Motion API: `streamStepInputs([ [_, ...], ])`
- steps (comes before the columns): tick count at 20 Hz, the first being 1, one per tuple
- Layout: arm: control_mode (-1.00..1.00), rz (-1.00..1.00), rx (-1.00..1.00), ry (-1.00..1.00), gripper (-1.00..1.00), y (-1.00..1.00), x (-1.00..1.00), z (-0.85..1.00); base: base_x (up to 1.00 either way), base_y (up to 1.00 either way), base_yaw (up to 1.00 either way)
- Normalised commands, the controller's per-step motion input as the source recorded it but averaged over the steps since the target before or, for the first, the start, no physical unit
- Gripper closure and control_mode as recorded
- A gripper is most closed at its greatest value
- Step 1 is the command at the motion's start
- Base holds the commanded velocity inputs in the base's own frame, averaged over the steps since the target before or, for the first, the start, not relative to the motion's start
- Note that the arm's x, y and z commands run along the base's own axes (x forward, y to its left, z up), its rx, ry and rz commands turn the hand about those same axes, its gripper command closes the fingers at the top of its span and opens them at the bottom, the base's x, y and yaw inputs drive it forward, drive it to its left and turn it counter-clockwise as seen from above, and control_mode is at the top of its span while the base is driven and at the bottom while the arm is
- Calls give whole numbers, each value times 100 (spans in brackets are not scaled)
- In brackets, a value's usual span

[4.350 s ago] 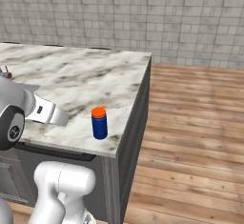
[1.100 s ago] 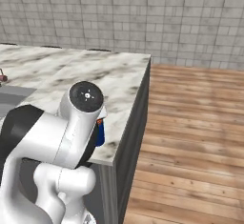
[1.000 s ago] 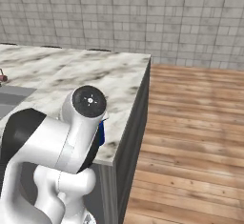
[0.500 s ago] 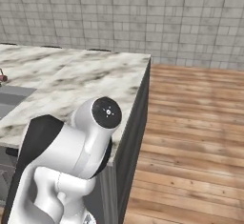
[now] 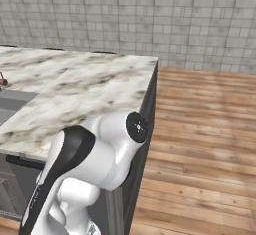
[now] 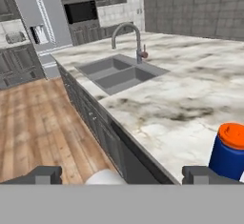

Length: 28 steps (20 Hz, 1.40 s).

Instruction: Pick the boxed drink, water bottle from the counter and place them in the open cabinet.

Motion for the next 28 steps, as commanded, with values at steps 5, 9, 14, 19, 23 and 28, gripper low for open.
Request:
streamStepInputs([
  [5, -100, 11, 10, -8, -100, 0, 12, -6, 0, 0, 0],
  [9, -100, 5, 8, -4, -100, 5, 25, -7, 0, 0, 0],
  [14, -100, 0, 3, -1, -100, 9, 21, -9, 0, 0, 0],
  [19, -100, 0, 0, 0, -100, 8, 23, -11, 0, 0, 0],
  [23, -100, 0, 1, 0, -100, 5, 20, -13, 0, 0, 0],
  [28, -100, 0, 0, 0, -100, 0, 23, -18, 0, 0, 0],
])
